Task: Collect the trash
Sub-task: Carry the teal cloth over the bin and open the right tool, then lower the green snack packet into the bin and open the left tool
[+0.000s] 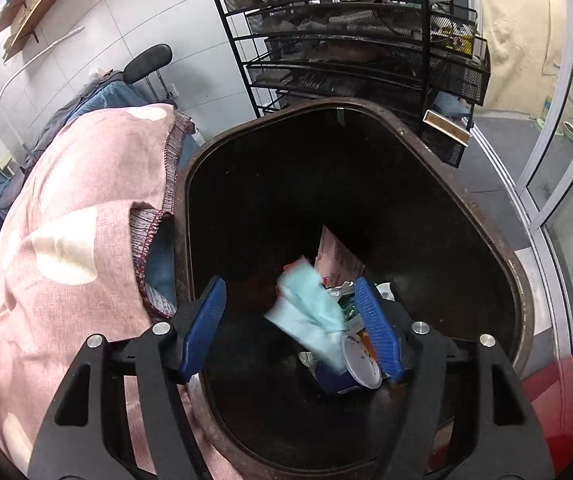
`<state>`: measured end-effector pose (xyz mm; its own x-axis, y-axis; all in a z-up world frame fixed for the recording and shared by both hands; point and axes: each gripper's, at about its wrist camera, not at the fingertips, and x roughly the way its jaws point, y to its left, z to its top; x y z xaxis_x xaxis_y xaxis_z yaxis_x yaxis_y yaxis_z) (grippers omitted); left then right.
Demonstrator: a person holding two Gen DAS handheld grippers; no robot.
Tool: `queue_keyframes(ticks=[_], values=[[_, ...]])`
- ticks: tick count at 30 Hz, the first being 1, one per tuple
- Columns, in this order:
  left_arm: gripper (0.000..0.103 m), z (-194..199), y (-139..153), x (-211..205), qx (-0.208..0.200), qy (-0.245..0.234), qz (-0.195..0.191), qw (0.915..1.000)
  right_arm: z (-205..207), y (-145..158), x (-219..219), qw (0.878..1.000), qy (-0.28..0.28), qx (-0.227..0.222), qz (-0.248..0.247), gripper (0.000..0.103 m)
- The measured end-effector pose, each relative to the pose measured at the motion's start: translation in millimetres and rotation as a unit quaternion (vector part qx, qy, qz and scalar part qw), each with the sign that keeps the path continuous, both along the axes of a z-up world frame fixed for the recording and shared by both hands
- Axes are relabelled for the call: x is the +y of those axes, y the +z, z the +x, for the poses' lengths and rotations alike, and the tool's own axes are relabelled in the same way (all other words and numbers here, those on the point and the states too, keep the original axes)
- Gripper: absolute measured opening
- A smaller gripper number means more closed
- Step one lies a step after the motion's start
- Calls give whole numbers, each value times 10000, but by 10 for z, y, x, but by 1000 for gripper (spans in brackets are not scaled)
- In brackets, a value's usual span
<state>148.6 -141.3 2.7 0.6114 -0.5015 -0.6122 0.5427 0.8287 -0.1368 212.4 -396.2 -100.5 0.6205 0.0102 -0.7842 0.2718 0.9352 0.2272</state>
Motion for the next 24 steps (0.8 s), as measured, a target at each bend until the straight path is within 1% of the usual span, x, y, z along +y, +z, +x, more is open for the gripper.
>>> queue_keyframes(ticks=[3,5,10,14,17,24], values=[[40,5,3,-46,9,-56,-10,10000,-83,46,8,9999,-49,-134,-43,80],[40,19,-2,-89,20,-112,-10,9999,-154,97,35,9996,-59,-239,-118,83],[40,93,-27,-281,126,-330,-51,9994,-334,214,124,9985,-14,-442,-336,85],[40,191,-63,-447,279,-494,-71,9984,-520,299,201,9962,21,-602,-634,89],[40,257,-89,-610,338,-625,-14,9975,-652,342,223,9940,30,-667,-871,89],[40,356,-207,-963,491,-884,172,9947,-890,414,176,9927,-62,-758,-937,90]])
